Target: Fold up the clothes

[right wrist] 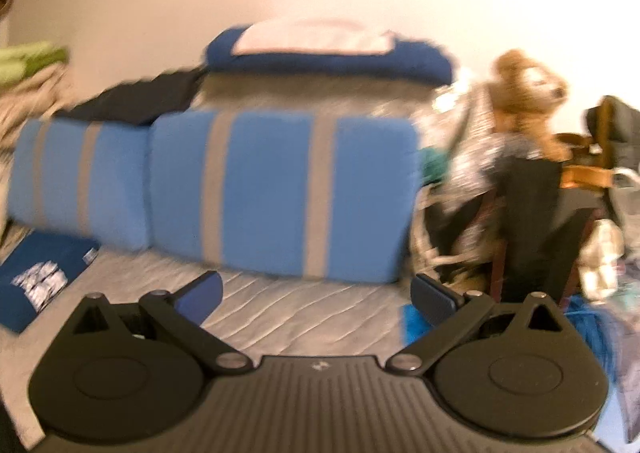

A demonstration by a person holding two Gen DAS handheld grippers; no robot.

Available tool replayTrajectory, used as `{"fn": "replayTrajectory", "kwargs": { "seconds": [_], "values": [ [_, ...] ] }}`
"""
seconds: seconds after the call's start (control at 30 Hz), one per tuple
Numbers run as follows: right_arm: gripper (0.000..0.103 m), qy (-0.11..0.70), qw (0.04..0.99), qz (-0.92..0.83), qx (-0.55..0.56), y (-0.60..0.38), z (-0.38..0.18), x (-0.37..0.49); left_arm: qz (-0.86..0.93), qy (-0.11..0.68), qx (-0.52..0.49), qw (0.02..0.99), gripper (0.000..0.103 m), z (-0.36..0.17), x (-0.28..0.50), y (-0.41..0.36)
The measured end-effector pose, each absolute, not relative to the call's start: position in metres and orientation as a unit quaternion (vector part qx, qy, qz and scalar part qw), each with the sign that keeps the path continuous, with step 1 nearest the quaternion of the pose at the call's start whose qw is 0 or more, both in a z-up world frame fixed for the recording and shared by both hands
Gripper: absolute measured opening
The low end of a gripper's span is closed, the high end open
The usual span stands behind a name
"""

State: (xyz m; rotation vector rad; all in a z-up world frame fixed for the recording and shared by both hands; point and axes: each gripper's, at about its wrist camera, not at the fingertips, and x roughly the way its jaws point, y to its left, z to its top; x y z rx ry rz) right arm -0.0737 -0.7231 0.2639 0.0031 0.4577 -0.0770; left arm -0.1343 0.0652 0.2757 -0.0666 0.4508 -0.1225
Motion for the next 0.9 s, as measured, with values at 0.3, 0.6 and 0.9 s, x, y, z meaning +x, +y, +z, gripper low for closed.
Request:
{"fn": "replayTrajectory", "kwargs": {
  "seconds": [0.3,0.6,0.9],
  "values": [
    [0.103,0.188,0.977,-0.09,0.034,-0.798,0.288,-0.131,-0.071,0.215,-0.031,0.974,0.08,0.262,-0.158,0.053],
    [0.103,0.228,0.97,-0.078,0.017,-0.821,0.252,-0.165,-0.088,0.254,-0.019,0.963,0.08,0.212,-0.162,0.037],
    [0.103,0.302,0.952,-0.05,0.012,-0.791,0.163,-0.149,-0.059,0.315,-0.033,0.947,0.08,0.136,-0.137,0.036]
  ]
}}
